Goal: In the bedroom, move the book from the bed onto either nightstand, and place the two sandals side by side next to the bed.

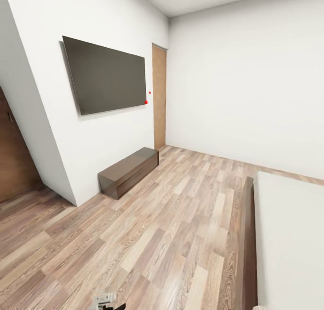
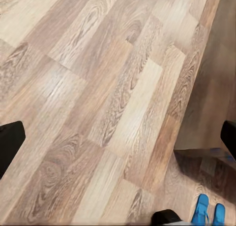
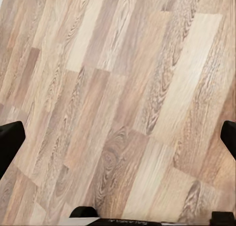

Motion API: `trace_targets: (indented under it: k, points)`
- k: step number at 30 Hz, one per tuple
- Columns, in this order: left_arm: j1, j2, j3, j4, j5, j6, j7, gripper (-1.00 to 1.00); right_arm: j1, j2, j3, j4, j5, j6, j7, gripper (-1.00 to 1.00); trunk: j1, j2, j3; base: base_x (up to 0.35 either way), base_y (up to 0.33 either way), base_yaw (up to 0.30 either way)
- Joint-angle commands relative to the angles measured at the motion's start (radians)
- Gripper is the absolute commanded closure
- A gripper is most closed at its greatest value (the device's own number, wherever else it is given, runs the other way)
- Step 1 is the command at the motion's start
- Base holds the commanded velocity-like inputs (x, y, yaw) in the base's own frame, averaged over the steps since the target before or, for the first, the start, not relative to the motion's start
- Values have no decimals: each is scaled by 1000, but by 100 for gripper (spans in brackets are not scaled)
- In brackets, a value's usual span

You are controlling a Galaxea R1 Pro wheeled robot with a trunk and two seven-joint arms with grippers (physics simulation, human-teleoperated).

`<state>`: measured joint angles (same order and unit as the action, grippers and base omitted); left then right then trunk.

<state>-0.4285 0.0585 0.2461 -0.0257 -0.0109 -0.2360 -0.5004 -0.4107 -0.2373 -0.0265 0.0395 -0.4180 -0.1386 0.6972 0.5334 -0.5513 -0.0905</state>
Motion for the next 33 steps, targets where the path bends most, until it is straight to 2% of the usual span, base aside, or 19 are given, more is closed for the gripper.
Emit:
trace_targets:
  k: [1,7,33]
  points:
    - [0,-3,5,3,-10,-4,0,-100,-2,14,-3,7,2,-7,-40,-100,0,-2,-2,0,0,184]
    - [2,-6,6,4,-19,-5,3,-100,-2,20,-4,7,0,-8,-78,-100,0,-2,-2,0,0,162]
    - [2,-6,6,4,-20,-5,4,-100,-2,19,-4,8,5,-7,-77,-100,0,-2,-2,0,0,91]
